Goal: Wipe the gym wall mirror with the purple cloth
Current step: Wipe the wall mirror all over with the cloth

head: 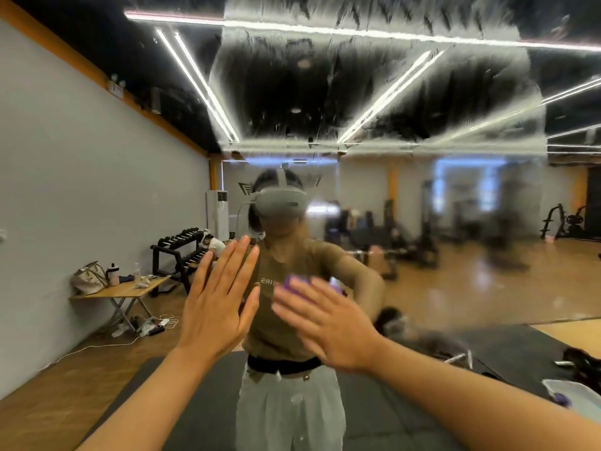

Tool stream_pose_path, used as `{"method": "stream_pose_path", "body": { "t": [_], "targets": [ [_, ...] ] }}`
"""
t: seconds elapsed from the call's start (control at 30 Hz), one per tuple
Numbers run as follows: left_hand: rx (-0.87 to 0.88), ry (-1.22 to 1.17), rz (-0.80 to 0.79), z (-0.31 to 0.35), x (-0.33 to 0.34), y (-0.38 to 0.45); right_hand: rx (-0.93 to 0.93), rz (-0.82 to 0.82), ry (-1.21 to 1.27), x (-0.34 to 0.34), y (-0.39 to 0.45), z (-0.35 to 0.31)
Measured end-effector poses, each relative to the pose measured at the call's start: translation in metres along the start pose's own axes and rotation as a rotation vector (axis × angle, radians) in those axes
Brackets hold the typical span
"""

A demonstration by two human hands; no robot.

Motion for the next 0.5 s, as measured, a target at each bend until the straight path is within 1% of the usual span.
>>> {"method": "stream_pose_path", "body": {
  "t": [0.03,0.1,0.17,0.23,0.3,0.37,0.43,0.5],
  "targets": [
    [0.001,-0.001,-0.001,-0.001,0.000,-0.001,-0.068,-0.055,-0.023,0.010,-0.010,-0.015],
    [0.016,-0.009,-0.004,-0.003,-0.002,-0.002,-0.150,-0.112,-0.031,0.016,-0.016,-0.020],
    [0.020,-0.018,-0.003,-0.009,-0.004,-0.003,-0.233,-0.121,-0.015,0.011,-0.010,-0.011],
    [-0.005,-0.030,-0.007,-0.018,-0.006,-0.005,-0.247,-0.113,-0.002,0.000,0.008,0.011],
    [-0.020,-0.023,-0.009,-0.026,-0.009,-0.007,-0.148,-0.045,-0.013,-0.021,0.040,0.050],
    [-0.014,-0.006,-0.007,-0.032,-0.012,-0.008,-0.011,0.055,-0.034,-0.047,0.079,0.096],
    [-0.012,-0.007,-0.009,-0.038,-0.013,-0.009,0.170,0.134,-0.021,-0.071,0.112,0.138],
    [-0.013,-0.015,-0.011,-0.044,-0.014,-0.010,0.380,0.212,0.032,-0.085,0.129,0.164]
  ]
}}
Point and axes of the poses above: each hand's wrist, its own y-axis towards the middle knuckle, its own x-axis out of the palm, z = x × y, the point moved 10 cm from there along y, towards the middle knuckle, and after that the axes turned 2 degrees about -x, right-handed, at the moved point
